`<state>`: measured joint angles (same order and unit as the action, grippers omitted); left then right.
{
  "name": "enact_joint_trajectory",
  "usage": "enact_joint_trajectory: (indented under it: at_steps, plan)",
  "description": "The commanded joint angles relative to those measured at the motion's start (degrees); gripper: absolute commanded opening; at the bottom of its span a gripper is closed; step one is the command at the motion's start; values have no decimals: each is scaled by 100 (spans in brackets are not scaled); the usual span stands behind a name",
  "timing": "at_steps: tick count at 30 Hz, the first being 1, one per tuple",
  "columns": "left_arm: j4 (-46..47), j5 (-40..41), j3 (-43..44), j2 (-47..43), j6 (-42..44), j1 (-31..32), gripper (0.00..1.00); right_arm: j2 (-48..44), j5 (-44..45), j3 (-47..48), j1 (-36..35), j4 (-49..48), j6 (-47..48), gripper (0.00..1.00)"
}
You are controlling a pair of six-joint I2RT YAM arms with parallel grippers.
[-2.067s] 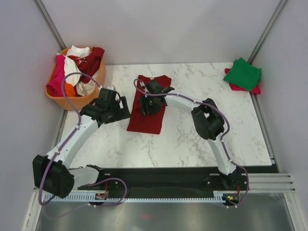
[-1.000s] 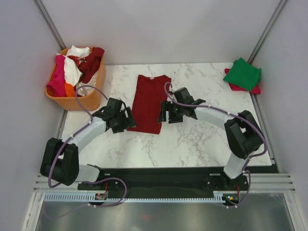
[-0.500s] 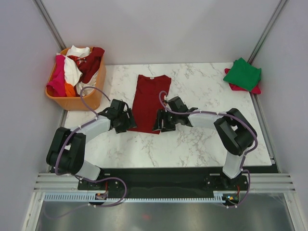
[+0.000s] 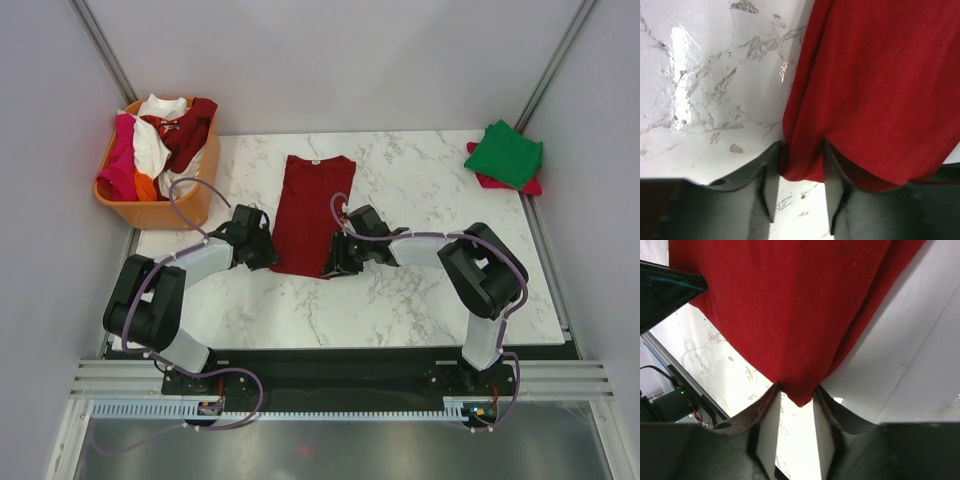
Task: Fold and stack the t-shirts
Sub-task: Fold the tshirt
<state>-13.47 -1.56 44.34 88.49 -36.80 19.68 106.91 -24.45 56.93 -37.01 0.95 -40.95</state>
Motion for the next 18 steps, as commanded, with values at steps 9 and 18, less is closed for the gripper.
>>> enact_joint_trajectory:
  at_steps: [9, 18]
  plan:
    - [345, 86, -100, 100, -29, 9, 2, 41, 151, -172, -43, -254, 17, 0]
    - [-102, -441, -953, -1482, -574, 422, 2, -1707, 458, -1122, -148, 501, 43, 0]
